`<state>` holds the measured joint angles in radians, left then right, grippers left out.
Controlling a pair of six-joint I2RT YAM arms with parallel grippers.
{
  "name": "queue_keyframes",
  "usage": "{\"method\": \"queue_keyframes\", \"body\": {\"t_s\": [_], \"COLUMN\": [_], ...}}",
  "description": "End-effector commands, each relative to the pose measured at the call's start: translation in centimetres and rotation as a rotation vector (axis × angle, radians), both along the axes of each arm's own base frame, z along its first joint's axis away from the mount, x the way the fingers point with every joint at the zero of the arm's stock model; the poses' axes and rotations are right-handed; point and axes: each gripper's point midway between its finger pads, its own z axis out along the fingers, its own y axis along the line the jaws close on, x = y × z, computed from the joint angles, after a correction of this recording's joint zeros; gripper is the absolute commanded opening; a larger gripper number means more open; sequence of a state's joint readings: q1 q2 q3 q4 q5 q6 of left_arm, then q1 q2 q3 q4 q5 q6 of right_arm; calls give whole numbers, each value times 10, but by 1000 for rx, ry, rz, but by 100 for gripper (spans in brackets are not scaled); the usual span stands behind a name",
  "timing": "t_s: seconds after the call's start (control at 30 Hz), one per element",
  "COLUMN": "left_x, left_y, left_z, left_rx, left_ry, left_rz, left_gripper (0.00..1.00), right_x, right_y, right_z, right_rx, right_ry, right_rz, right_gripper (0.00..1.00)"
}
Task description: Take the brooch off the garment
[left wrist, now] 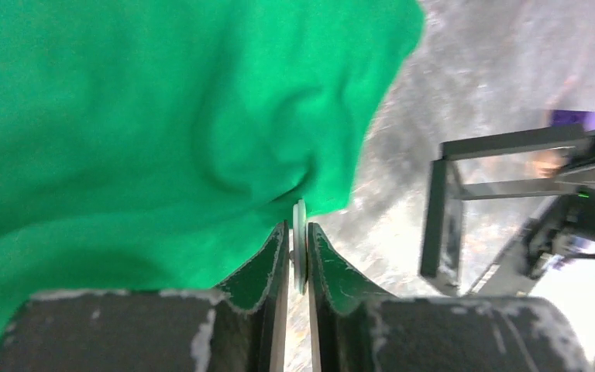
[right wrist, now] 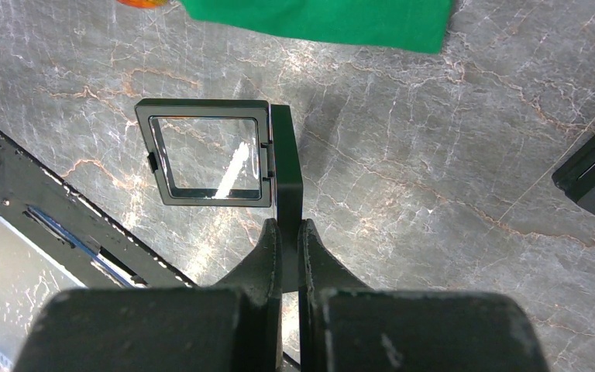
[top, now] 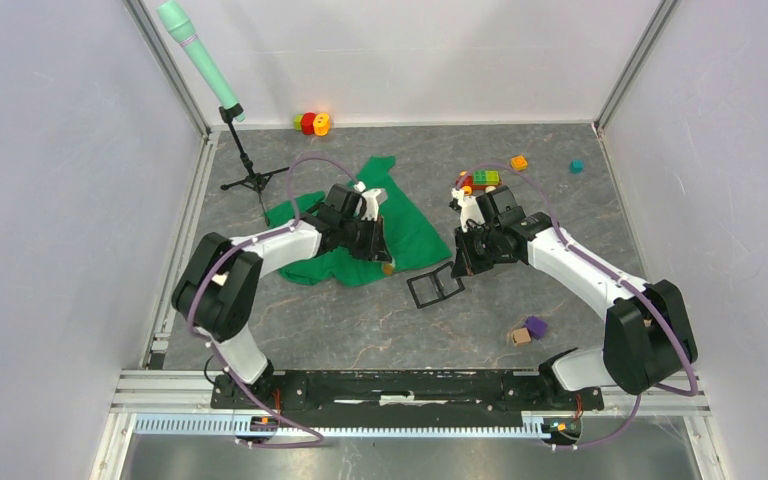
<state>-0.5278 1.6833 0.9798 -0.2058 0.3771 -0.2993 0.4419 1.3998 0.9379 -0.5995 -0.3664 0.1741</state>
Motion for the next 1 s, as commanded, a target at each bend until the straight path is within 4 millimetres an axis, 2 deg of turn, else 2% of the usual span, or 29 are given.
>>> {"method": "queue_keyframes", "body": {"t_s": [0.0,0.17,0.27,0.33,0.4,0.47,0.57,0.73,0.87,0.97], "left_x": [4,28,42,49,51,48,32,0,-7,-7], "left_y": [-44,-29,-6,6,13,12,8,3,4,6], "left_z": [27,6,-7,-7,-4,5,13,6,0,-12], "left_rx": [-300,-193,-32,39,74,87,204,362,390,432], "left_ry": [119,119,67,28,-7,-57,-152,-219,-239,-204], "left_rz": [-70,20,89,113,123,100,42,-5,2,-2], "left_gripper": [19,31,44,56,57,57,60,66,65,65], "right_x": [4,2,2,2,3,3,4,2,0,-1], "right_y": [2,1,0,0,1,1,0,-1,-3,-3], "right_z": [9,8,7,7,6,6,6,5,4,3], "right_rx": [27,27,24,25,24,23,22,18,17,18], "right_ry": [-37,-38,-37,-36,-33,-33,-34,-34,-31,-29], "right_rz": [12,14,13,14,14,14,12,9,7,8], "right_gripper": [0,0,0,0,0,0,0,0,0,0]}}
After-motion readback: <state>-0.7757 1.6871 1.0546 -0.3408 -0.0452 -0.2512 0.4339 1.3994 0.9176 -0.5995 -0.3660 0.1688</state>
